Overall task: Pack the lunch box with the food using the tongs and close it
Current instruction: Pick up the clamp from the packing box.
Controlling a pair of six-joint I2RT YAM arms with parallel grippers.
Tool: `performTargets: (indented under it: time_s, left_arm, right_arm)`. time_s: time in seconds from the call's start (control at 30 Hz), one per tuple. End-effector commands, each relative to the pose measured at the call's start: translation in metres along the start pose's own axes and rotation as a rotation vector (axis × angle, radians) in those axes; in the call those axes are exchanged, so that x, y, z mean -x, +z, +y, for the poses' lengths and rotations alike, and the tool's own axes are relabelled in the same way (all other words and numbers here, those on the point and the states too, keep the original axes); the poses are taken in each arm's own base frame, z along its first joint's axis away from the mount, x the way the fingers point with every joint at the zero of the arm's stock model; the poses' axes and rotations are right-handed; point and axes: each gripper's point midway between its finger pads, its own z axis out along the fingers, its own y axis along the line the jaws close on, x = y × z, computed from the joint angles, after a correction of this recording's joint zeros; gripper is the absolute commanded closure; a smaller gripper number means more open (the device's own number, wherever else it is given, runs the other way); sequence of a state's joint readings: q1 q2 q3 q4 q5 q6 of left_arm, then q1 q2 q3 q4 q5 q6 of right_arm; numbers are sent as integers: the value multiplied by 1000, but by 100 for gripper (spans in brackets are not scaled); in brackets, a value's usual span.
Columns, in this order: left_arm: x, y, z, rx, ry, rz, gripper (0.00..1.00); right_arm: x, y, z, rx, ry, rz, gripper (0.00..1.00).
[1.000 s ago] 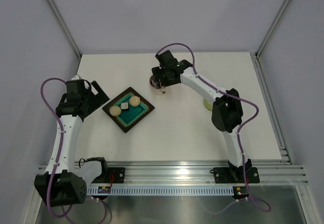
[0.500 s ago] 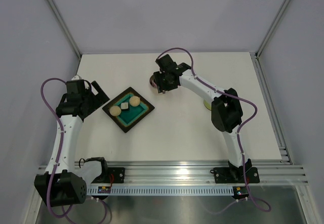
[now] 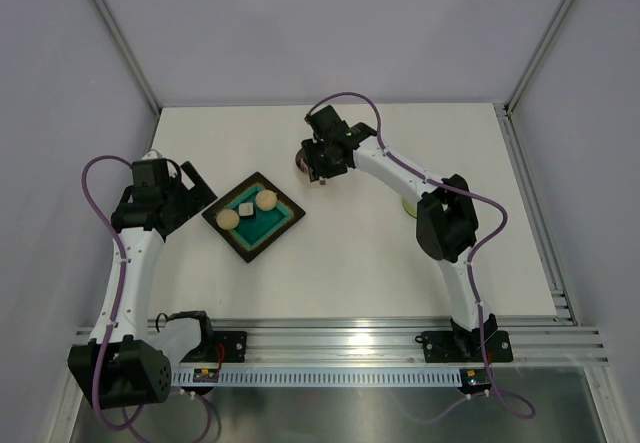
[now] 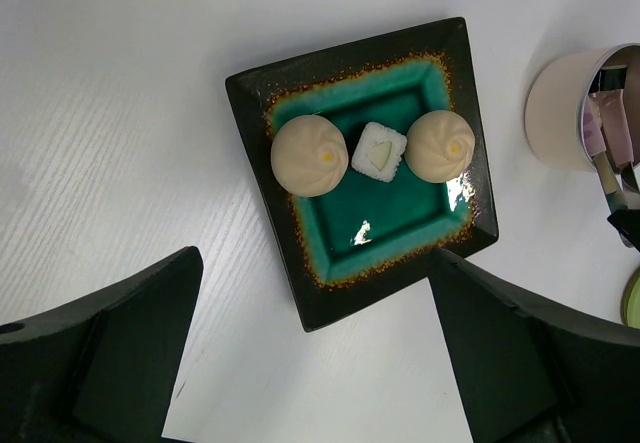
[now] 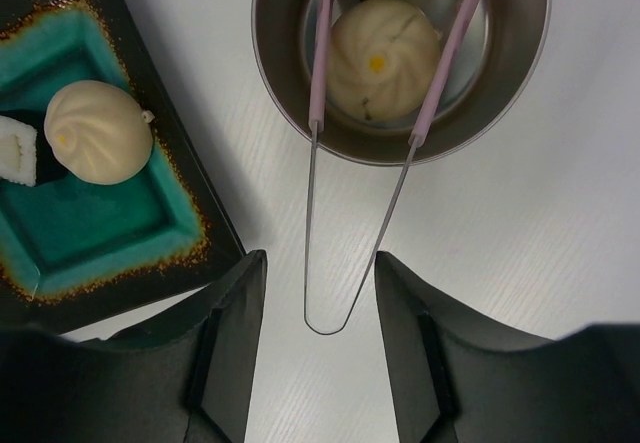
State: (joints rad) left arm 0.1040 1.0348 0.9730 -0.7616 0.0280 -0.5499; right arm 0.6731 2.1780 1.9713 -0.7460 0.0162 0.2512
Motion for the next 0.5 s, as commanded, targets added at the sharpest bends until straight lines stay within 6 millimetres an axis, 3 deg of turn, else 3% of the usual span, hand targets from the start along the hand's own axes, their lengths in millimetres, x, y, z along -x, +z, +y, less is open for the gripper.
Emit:
performTargets:
  time_s: [0.0,0.23,0.37,0.47]
  left_arm:
    - [8,-4,-7,-40,12,-35,1]
    - [8,-3,-7,-39,16,-34,1]
    - [7,-2,-7,-40,13,-28,1]
    - [8,-2,-8,-45,13,-28,1]
  right_arm:
    - [17,-4,13,33,-1,-44,45]
    - [15,4,13,30,7,-40,51]
    - [12,8,10,16,4,-27,51]
    - [12,8,8,5,4,-28,45]
